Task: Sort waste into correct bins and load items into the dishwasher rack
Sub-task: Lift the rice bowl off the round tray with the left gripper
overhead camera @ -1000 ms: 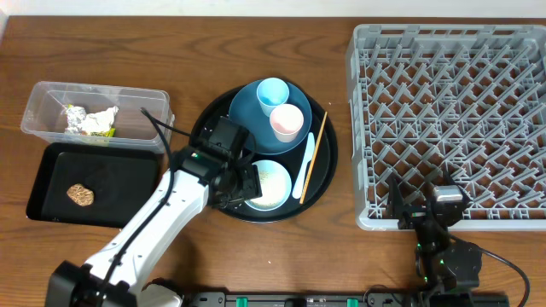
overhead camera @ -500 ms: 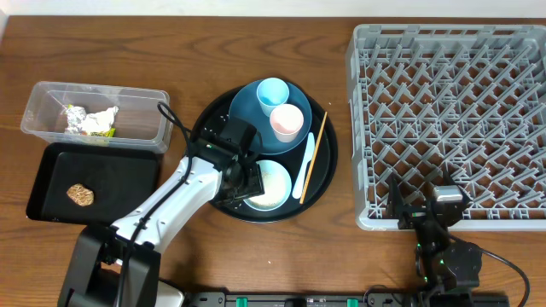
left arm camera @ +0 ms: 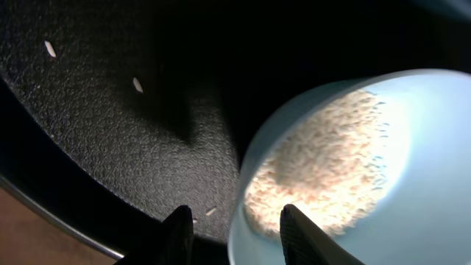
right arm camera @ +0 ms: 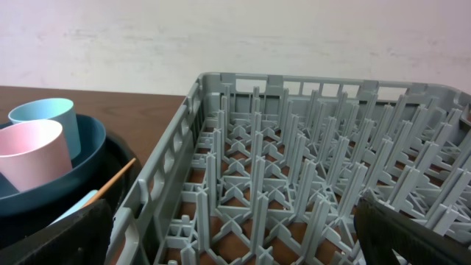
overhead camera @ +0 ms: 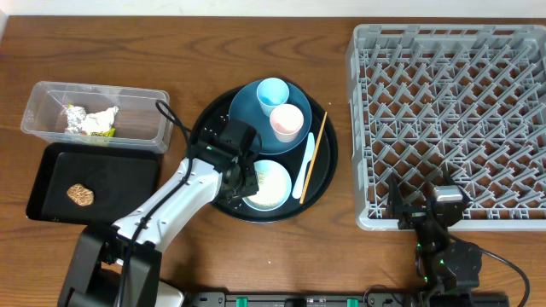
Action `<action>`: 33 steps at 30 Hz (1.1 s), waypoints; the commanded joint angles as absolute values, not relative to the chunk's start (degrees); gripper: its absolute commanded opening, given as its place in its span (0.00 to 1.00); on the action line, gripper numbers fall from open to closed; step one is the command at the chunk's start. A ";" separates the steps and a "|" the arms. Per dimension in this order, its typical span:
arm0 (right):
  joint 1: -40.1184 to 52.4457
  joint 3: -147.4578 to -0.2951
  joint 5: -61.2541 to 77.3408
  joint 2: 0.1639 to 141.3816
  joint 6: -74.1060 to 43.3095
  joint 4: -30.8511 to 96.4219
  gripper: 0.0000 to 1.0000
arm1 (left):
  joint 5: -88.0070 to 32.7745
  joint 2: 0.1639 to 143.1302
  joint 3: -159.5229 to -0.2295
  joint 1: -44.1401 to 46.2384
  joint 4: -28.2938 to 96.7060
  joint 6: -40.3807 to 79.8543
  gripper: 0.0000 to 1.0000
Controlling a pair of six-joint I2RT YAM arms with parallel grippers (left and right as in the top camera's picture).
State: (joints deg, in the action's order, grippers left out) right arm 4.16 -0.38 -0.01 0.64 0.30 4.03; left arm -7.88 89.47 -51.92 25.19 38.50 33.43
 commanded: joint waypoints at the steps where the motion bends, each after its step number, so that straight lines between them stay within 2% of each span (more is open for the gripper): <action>1: 4.51 -0.32 -0.62 0.38 0.73 4.29 0.99 | -6.37 89.71 -50.74 25.21 38.02 33.78 0.40; 3: 4.51 -0.32 -0.62 0.38 0.73 4.29 0.99 | -6.37 89.71 -50.74 25.21 38.02 33.78 0.40; 10: 4.51 -0.32 -0.62 0.38 0.73 4.29 0.99 | -6.35 89.71 -50.74 25.21 36.91 33.78 0.23; 18: 4.51 -0.32 -0.62 0.38 0.73 4.29 0.99 | -5.54 89.71 -50.74 25.19 35.42 33.78 0.19; 19: 4.51 -0.32 -0.62 0.38 0.73 4.29 0.99 | -4.43 89.71 -50.74 25.19 35.46 33.76 0.15; 23: 4.51 -0.32 -0.62 0.38 0.73 4.29 0.99 | -0.21 89.71 -50.74 25.15 35.75 33.74 0.10; 33: 4.51 -0.32 -0.62 0.38 0.73 4.29 0.99 | 2.20 89.69 -50.74 23.35 35.66 33.47 0.09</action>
State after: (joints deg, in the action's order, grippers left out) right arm 4.16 -0.38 -0.01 0.64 0.30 4.03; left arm -0.56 89.47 -51.09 24.47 35.55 33.63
